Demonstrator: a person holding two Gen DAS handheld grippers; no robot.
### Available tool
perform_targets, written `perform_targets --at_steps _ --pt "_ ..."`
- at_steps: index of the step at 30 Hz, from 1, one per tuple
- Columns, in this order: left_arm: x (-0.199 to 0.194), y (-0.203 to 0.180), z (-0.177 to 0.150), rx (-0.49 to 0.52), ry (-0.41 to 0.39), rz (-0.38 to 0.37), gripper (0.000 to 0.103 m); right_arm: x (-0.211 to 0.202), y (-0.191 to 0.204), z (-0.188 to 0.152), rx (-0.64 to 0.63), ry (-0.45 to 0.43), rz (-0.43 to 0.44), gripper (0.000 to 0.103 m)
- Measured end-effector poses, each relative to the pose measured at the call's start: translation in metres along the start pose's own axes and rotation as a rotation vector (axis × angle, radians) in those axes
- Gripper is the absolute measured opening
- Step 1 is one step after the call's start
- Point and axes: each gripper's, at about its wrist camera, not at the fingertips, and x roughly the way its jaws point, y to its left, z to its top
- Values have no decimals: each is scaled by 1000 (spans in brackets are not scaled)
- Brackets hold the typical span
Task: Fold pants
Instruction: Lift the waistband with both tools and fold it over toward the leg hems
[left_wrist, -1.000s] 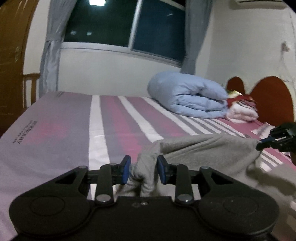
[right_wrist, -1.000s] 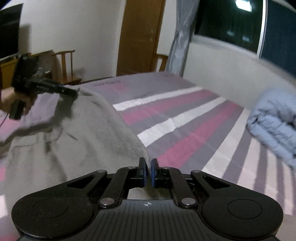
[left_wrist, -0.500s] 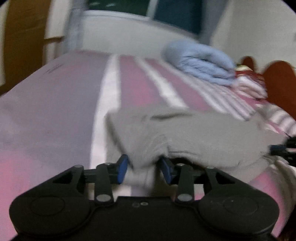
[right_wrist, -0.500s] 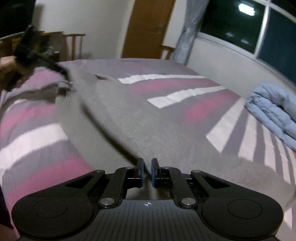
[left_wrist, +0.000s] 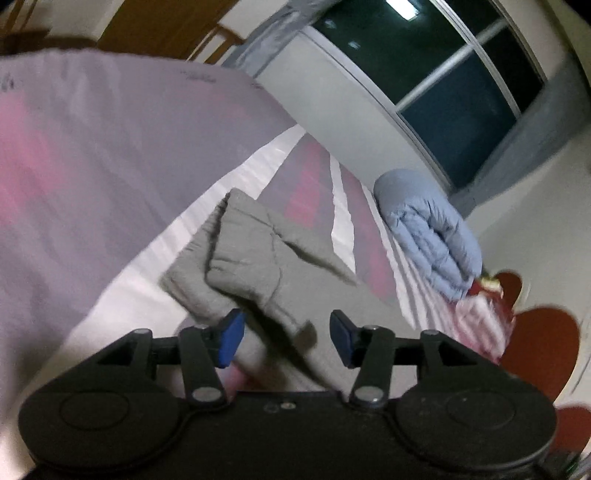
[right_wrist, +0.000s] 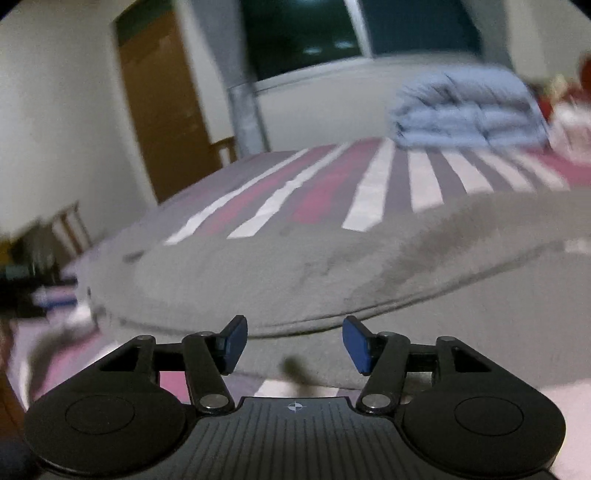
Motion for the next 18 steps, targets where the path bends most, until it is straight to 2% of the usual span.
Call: perform_targets --at_steps 2,4,6,11,12,13,14,18 --pt "11 7 4 -47 -3 -19 42 3 -15 5 87 -3 -4 57" --pt "21 14 6 -105 -1 -5 41 8 -28 9 158 2 -9 57" --pt "20 23 5 -144 -5 -27 41 19 -40 12 227 23 -2 57" --pt "25 38 5 -227 -24 -78 41 47 -72 11 481 64 82 57" --pt "25 39 7 -222 -32 -77 36 50 -75 12 508 64 101 57" --pt "26 39 9 -212 -35 -70 24 54 -77 13 529 68 127 35" --pt "28 39 11 -203 -34 -58 21 60 -80 14 546 86 144 10" --pt "33 34 22 -157 -7 -27 20 64 -78 18 540 81 121 9"
